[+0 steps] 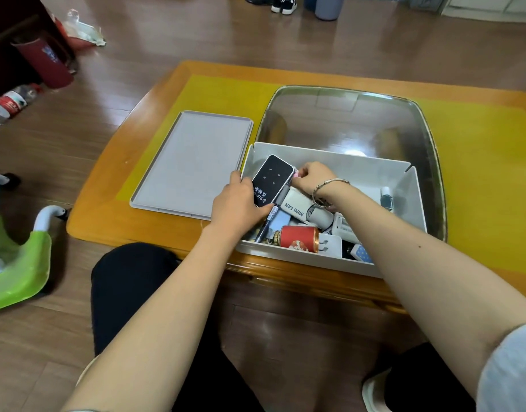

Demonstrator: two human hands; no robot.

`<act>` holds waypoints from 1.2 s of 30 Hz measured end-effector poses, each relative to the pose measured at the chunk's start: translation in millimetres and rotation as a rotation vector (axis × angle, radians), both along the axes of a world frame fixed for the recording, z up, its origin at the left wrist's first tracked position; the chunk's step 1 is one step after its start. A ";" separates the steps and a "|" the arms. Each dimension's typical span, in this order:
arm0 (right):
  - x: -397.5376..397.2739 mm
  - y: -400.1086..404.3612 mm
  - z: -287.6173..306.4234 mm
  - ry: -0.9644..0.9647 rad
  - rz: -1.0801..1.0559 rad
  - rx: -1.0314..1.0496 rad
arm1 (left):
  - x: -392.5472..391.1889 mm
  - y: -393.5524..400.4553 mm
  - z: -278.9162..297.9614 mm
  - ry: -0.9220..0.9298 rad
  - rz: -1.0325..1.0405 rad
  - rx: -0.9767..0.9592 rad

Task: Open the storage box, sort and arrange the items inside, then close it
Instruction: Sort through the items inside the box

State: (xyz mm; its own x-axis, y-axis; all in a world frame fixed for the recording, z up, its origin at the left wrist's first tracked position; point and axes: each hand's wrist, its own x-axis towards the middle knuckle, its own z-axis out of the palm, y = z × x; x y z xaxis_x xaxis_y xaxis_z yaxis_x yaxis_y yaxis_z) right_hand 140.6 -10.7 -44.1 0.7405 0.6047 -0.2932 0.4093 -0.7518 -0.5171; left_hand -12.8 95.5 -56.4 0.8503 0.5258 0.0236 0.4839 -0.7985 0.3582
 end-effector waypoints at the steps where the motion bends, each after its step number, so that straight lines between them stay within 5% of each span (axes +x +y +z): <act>1: -0.1 -0.9 -1.5 0.005 0.001 0.026 | 0.5 0.0 -0.1 -0.002 -0.002 0.003; 16: 4.5 -67.2 25.4 0.021 -0.224 0.478 | 0.0 3.2 0.3 -0.033 -0.034 0.088; 24: -3.4 -107.6 28.1 -0.020 -0.239 0.481 | 18.6 8.6 22.7 -0.130 -0.043 0.239; 36: -5.1 -138.7 24.9 -0.121 -0.234 0.421 | 24.5 8.8 30.4 -0.091 -0.177 0.181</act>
State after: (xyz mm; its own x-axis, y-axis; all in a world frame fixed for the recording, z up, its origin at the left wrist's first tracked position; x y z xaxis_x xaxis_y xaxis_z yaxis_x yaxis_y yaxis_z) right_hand 135.4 -149.4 -19.2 0.8843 0.4653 0.0375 0.3303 -0.5667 -0.7548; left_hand 11.7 104.3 -26.0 0.9186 0.3495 0.1843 0.3033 -0.9227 0.2379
